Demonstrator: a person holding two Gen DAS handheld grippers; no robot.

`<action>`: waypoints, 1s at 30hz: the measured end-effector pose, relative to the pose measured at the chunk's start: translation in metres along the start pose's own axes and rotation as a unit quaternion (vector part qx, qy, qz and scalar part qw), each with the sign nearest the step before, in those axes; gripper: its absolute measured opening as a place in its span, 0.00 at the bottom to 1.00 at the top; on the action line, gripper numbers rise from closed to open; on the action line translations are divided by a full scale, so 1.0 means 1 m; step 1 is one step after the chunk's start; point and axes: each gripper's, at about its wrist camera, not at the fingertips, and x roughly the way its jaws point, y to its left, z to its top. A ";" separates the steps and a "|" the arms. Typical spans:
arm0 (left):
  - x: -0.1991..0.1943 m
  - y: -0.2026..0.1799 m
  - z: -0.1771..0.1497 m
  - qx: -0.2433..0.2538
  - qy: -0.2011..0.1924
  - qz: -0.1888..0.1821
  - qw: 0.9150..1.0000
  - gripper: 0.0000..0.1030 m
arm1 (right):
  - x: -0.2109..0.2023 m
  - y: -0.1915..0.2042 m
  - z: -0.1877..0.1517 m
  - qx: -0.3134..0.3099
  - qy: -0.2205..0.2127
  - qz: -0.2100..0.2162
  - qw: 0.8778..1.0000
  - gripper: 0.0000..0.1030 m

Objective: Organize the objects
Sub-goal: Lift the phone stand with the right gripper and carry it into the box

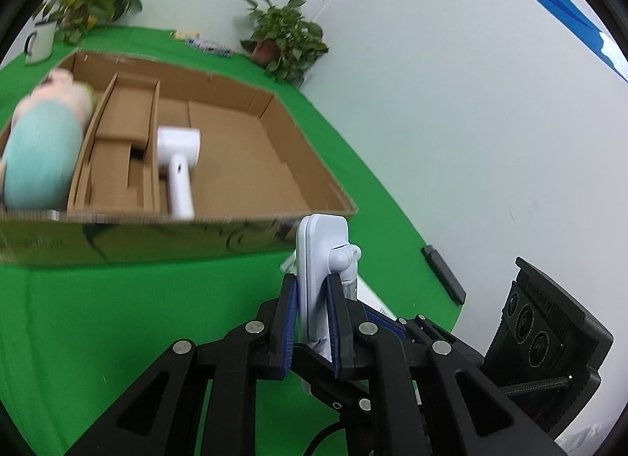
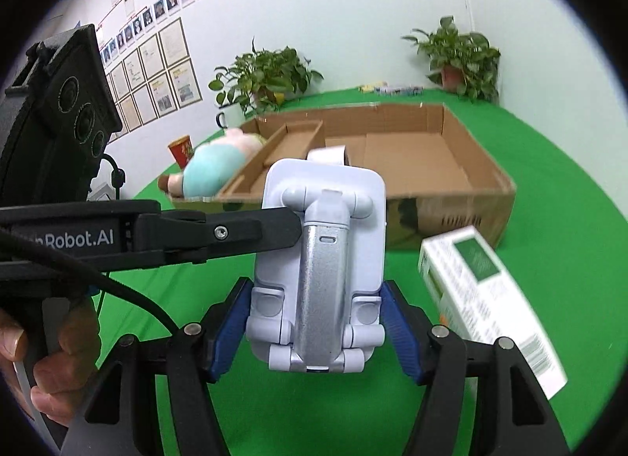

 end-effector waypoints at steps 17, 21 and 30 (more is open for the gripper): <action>0.016 -0.007 0.119 0.007 -0.003 0.011 1.000 0.11 | 0.024 -0.021 0.094 -0.014 -0.006 0.002 1.000 0.63; 0.029 0.007 0.140 -0.007 0.010 0.022 1.000 0.11 | 0.044 -0.028 0.114 -0.017 0.015 0.012 1.000 0.63; 0.080 0.053 0.154 -0.046 0.069 0.040 0.996 0.10 | 0.103 -0.050 0.124 0.006 0.089 0.039 0.995 0.63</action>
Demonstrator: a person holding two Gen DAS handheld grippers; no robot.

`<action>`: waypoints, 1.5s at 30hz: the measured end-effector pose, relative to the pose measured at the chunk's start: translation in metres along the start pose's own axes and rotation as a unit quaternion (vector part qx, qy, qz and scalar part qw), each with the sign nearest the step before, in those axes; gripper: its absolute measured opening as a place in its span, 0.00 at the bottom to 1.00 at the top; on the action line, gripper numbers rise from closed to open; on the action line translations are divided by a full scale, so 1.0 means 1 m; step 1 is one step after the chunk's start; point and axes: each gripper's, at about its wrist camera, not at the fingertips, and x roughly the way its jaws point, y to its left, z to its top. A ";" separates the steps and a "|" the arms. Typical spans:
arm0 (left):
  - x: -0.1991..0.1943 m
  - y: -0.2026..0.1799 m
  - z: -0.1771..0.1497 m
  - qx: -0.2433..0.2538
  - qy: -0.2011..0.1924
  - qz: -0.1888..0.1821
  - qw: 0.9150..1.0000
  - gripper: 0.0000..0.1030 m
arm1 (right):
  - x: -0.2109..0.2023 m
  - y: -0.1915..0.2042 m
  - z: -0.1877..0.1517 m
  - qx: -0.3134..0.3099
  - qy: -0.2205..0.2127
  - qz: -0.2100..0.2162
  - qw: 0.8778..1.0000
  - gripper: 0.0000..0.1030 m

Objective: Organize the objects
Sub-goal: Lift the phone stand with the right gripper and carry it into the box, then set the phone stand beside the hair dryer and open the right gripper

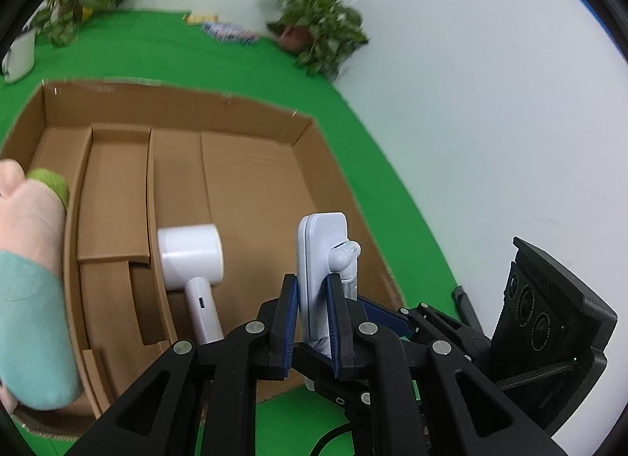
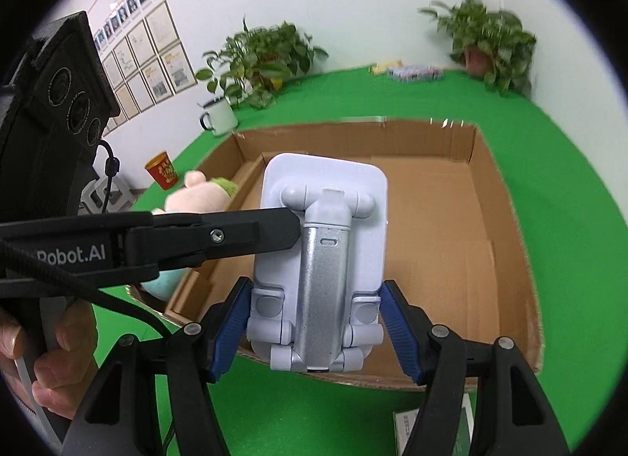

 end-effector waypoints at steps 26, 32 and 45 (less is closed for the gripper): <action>0.049 0.047 -0.009 -0.056 0.069 0.058 0.994 0.15 | 0.080 -0.034 -0.016 0.056 0.153 0.012 0.987 0.65; 0.012 0.034 -0.017 -0.010 0.033 0.082 0.996 0.29 | 0.080 -0.039 -0.014 0.069 0.160 0.024 0.984 0.65; 0.008 0.052 -0.055 0.021 0.051 0.161 0.985 0.29 | 0.086 -0.032 -0.020 0.011 0.152 -0.033 0.988 0.46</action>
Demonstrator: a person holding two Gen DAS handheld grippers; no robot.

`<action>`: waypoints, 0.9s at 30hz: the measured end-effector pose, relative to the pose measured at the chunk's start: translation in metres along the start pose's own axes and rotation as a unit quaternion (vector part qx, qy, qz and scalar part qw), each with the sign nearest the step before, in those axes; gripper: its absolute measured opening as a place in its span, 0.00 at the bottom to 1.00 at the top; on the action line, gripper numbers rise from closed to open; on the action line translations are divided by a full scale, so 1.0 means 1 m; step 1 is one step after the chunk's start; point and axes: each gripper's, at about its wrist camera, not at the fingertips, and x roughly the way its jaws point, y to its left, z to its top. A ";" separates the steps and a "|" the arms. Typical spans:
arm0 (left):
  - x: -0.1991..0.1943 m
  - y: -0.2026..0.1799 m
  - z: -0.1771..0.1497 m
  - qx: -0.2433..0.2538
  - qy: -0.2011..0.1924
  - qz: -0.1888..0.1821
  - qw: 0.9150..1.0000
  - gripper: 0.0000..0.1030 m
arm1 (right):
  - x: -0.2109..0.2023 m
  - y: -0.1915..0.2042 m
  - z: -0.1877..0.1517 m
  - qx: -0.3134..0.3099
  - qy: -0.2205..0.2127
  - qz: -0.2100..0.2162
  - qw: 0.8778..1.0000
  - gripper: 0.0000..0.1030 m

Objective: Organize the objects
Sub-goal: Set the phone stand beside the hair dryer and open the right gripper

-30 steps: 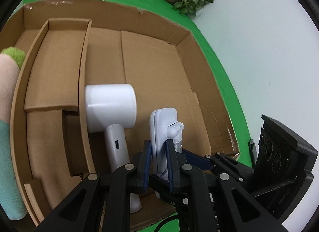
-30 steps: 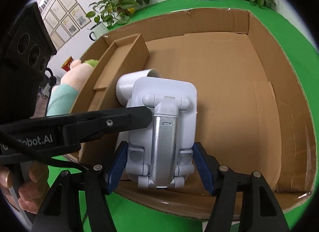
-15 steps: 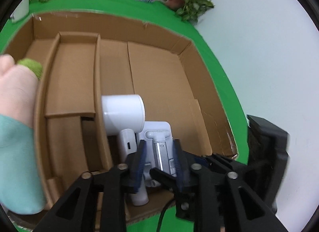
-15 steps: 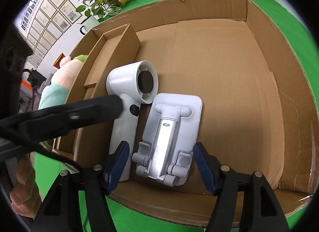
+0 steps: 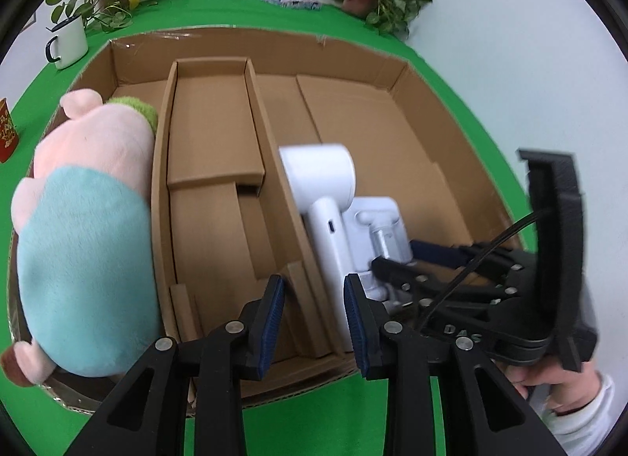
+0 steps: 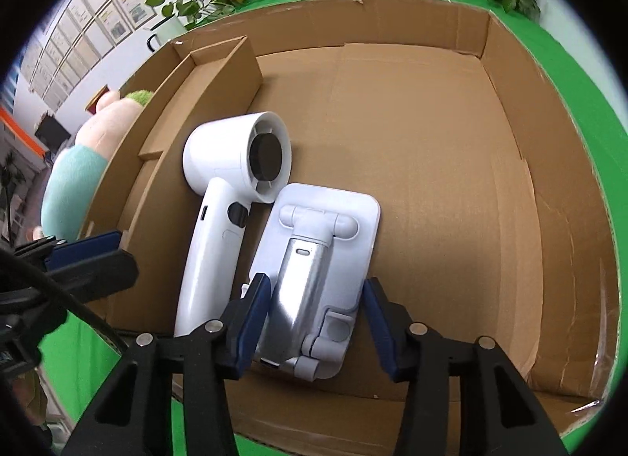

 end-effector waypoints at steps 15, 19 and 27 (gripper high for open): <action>0.014 -0.004 0.003 -0.008 0.004 0.014 1.000 0.29 | -0.001 0.003 -0.003 -0.024 0.022 0.015 0.999 0.46; 0.019 -0.007 0.003 -0.010 0.003 0.016 1.000 0.31 | -0.002 0.000 -0.003 -0.011 0.020 0.018 1.000 0.46; -0.019 -0.021 -0.011 0.009 -0.090 0.043 0.995 0.43 | -0.062 0.011 -0.022 -0.053 -0.106 -0.033 0.992 0.84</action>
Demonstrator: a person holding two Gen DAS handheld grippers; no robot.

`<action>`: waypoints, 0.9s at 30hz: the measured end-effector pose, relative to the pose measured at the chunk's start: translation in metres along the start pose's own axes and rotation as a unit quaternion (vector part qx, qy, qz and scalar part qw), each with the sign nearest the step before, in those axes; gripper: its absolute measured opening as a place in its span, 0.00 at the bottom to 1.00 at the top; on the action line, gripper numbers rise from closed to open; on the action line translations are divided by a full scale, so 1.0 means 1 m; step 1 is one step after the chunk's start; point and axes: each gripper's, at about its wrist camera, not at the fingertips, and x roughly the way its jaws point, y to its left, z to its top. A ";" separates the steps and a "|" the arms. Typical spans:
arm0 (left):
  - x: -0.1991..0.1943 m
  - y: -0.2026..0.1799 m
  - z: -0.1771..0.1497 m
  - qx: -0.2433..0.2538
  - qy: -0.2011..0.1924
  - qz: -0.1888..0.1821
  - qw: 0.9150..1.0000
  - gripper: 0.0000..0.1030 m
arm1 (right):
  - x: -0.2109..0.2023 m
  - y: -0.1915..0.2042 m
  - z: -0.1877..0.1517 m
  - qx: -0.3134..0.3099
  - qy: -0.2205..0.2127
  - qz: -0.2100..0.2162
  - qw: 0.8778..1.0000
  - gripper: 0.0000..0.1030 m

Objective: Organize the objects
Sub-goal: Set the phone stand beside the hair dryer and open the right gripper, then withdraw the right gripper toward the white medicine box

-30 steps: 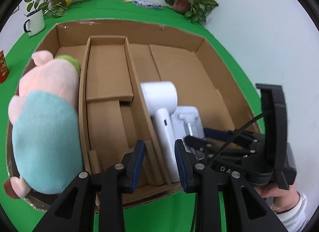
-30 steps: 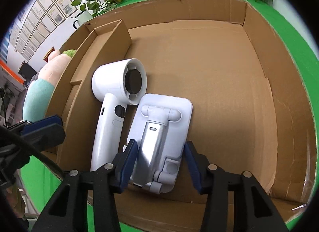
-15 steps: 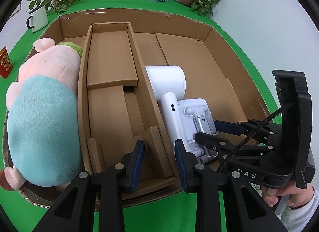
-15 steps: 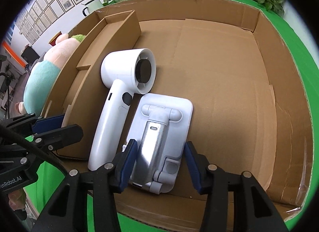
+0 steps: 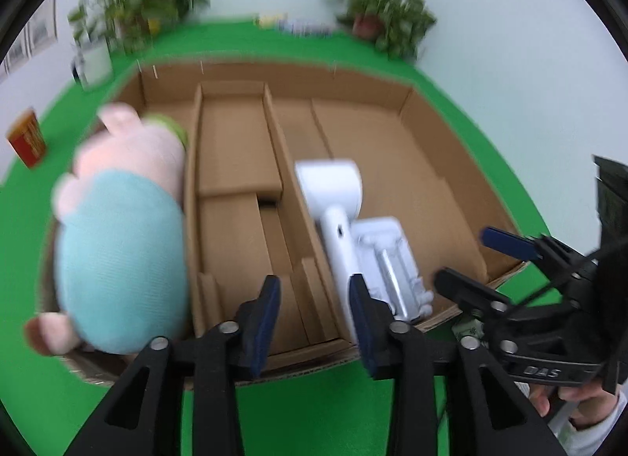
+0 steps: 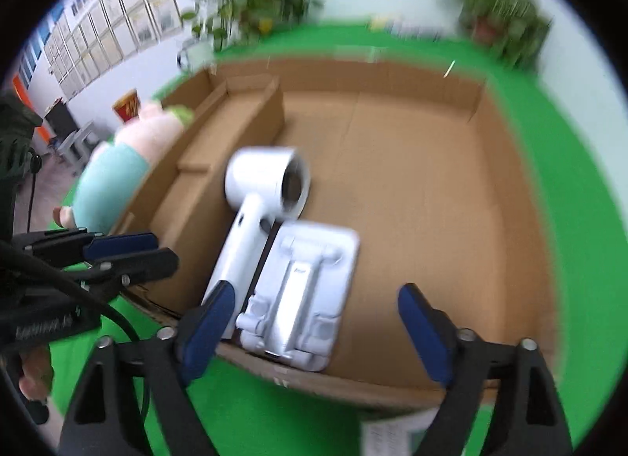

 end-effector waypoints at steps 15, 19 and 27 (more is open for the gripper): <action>-0.102 -0.053 -0.068 0.026 -0.204 0.126 0.971 0.99 | -0.092 0.013 -0.069 0.015 -0.195 -0.084 0.977 1.00; -0.111 -0.059 -0.082 0.024 -0.213 0.134 0.967 0.99 | -0.096 0.007 -0.082 0.025 -0.193 -0.076 0.978 1.00; -0.115 -0.066 -0.100 0.018 -0.214 0.158 0.964 0.99 | -0.102 0.013 -0.094 0.031 -0.200 -0.068 0.977 1.00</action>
